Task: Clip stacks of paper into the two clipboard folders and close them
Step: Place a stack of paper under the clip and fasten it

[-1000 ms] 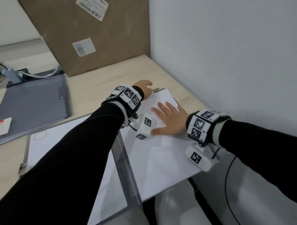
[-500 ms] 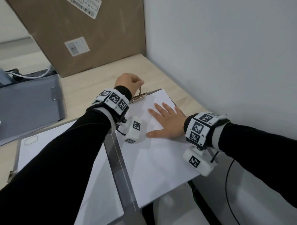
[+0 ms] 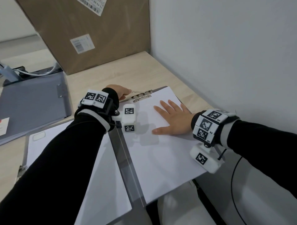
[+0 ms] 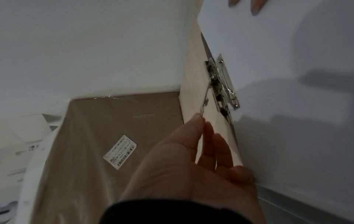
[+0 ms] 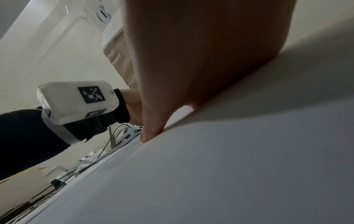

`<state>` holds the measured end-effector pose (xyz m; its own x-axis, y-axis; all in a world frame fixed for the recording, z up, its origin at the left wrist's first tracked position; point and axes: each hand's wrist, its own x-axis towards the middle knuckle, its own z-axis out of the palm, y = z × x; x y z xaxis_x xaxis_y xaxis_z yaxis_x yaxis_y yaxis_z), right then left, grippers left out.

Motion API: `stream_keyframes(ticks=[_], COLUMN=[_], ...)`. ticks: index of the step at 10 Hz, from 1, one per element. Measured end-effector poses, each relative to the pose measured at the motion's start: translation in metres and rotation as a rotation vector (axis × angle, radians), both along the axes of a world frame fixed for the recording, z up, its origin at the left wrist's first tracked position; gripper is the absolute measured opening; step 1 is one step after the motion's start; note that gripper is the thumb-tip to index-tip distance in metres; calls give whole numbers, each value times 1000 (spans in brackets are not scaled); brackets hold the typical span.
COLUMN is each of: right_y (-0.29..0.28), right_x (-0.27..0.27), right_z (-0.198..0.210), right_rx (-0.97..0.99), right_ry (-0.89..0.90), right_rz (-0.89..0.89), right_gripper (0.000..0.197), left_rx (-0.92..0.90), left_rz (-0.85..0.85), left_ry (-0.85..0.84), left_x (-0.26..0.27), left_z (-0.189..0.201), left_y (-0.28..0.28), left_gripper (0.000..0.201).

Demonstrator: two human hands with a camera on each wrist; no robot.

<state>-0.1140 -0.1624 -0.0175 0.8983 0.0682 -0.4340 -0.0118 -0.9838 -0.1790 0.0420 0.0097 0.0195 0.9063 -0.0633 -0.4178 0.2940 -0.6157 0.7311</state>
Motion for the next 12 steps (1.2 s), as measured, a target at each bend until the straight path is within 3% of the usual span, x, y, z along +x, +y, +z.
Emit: stream_keyframes(ticks=[1, 2, 3, 7, 9, 10, 11, 12], right_y=[0, 0, 0, 0, 1, 0, 0, 1], right_x=[0, 0, 1, 1, 2, 2, 3, 3], right_z=[0, 0, -2, 2, 2, 1, -1, -1], right_rx=[3, -4, -2, 7, -2, -9, -13, -13], right_ry=[0, -6, -5, 12, 14, 13, 10, 2], right_rz=[-1, 8, 4, 5, 6, 8, 6, -5], right_gripper=[100, 100, 99, 98, 98, 99, 99, 98], left_rx=[117, 395, 542, 780, 823, 783, 660, 538], left_rz=[-54, -214, -343, -487, -537, -509, -447, -309], left_ry=[39, -12, 61, 75, -34, 19, 79, 3], left_x=[-3, -8, -11, -4, 11, 10, 6, 1], left_z=[-3, 3, 11, 7, -11, -9, -3, -5], left_y=[0, -3, -7, -13, -7, -7, -5, 2], left_gripper=[31, 53, 53, 58, 51, 55, 60, 61])
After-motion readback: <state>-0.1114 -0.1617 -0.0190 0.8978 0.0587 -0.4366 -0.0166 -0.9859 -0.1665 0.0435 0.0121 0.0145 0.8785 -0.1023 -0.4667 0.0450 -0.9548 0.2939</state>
